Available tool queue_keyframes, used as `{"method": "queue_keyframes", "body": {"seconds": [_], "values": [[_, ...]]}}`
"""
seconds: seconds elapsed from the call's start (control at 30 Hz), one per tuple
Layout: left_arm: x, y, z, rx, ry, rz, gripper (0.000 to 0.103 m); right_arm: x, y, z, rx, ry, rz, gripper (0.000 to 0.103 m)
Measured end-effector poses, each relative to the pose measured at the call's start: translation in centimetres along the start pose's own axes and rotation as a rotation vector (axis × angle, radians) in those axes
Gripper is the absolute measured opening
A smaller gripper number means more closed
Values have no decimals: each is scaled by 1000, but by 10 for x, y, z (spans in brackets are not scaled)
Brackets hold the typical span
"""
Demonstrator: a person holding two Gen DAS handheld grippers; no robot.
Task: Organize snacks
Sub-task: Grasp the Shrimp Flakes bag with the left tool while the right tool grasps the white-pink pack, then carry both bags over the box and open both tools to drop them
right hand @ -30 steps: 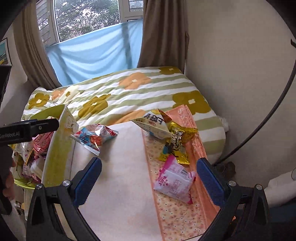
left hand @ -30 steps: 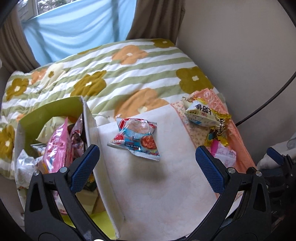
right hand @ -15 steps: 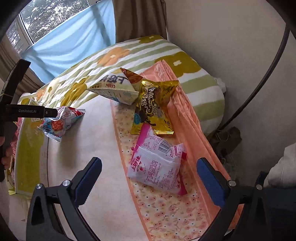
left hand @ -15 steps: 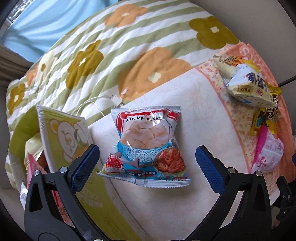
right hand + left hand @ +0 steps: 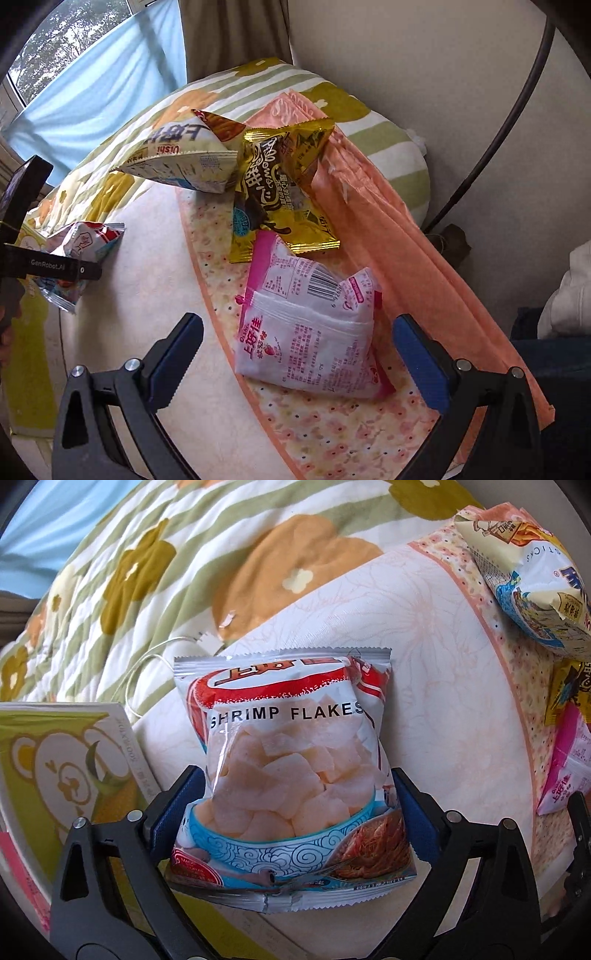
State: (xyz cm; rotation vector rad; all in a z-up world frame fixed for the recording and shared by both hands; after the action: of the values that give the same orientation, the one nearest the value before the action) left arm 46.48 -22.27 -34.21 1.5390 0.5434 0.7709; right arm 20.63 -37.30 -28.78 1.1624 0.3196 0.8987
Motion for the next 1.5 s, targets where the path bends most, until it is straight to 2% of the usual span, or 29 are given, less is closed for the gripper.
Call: {"method": "queue_keyframes", "body": {"seconds": [0.17, 0.33, 0.6, 0.83, 0.93, 1.03, 1.23, 1.43, 1.5], "values": [[-9, 5, 3, -27, -49, 14, 89, 6, -12, 3, 0, 35, -48, 102], [-12, 12, -1, -65, -66, 1, 72, 6, -22, 3, 12, 63, -70, 102], [-14, 20, -12, -110, -28, -50, 67, 7, -41, 3, 31, 129, -114, 101], [-24, 43, -25, -168, -10, -63, 67, 12, -39, -8, 32, 180, -76, 75], [-28, 59, -31, -202, 1, -51, 67, 16, -29, -16, 23, 211, -66, 63], [-32, 77, -39, -241, 22, -45, 67, 16, -19, -20, 14, 226, -39, 59], [-33, 118, -61, -326, 76, -24, 67, 18, 16, -14, -33, 286, 5, 58], [-21, 161, -96, -413, 193, 1, 67, 39, 59, -7, -101, 411, 74, 58], [-13, 175, -111, -442, 242, 16, 67, 52, 73, -4, -118, 457, 121, 58]]}}
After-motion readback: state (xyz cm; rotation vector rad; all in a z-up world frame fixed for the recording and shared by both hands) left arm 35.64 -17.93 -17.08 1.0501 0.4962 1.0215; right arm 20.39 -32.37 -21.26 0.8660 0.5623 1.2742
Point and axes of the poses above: each gripper's, at about its wrist camera, not at the fingertips, and y roughly against the way its jaws point, x to its left, z to its top, the point moved 3 cm from there along -y, roughly the way its jaws point, and after that the axes turned 9 degrees about -y, right-handed, at the moved point
